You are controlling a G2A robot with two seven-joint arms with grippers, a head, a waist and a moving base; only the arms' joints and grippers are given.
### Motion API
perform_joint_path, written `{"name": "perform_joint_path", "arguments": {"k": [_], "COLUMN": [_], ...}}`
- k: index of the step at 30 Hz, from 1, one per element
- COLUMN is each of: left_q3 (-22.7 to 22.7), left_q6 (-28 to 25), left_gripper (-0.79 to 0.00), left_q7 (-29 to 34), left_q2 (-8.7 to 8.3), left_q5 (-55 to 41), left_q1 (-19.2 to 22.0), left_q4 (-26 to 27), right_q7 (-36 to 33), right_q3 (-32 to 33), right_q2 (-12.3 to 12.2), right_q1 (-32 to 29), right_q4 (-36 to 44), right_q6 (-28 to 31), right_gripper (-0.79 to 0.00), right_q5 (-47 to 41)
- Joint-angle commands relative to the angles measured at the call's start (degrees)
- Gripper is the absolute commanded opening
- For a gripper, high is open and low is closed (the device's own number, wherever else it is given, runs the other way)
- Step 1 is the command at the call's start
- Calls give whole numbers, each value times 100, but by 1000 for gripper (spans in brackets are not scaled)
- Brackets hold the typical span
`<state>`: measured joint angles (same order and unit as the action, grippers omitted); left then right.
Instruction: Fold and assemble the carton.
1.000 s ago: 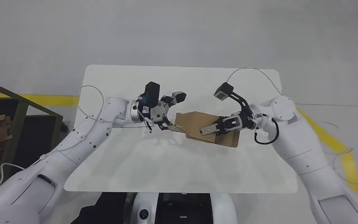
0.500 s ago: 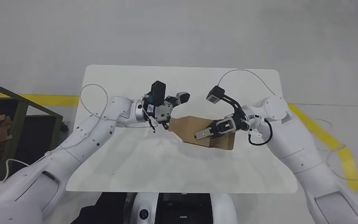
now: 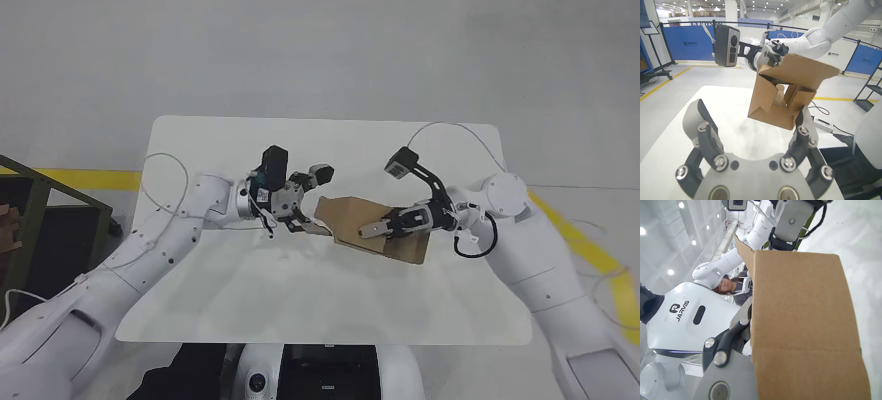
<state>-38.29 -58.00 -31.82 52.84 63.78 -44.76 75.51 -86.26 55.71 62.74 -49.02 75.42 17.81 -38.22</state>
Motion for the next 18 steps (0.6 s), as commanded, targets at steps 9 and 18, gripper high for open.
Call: {"name": "perform_joint_path", "arguments": {"k": [9, 18], "left_q3": [-727, -1282], "left_q6": [0, 18], "left_gripper": [0, 0], "left_q7": [-625, -563], "left_q2": [-271, -422], "left_q5": [180, 381], "left_q1": [-411, -748], "left_q4": [96, 555], "right_q7": [534, 912], "right_q3": [119, -87], "right_q2": [-57, -31], "right_q1": [-107, -66], "right_q4": [-120, -17], "right_q6": [-193, -478], "right_gripper": [-785, -785], "right_q5": [666, 1301]}}
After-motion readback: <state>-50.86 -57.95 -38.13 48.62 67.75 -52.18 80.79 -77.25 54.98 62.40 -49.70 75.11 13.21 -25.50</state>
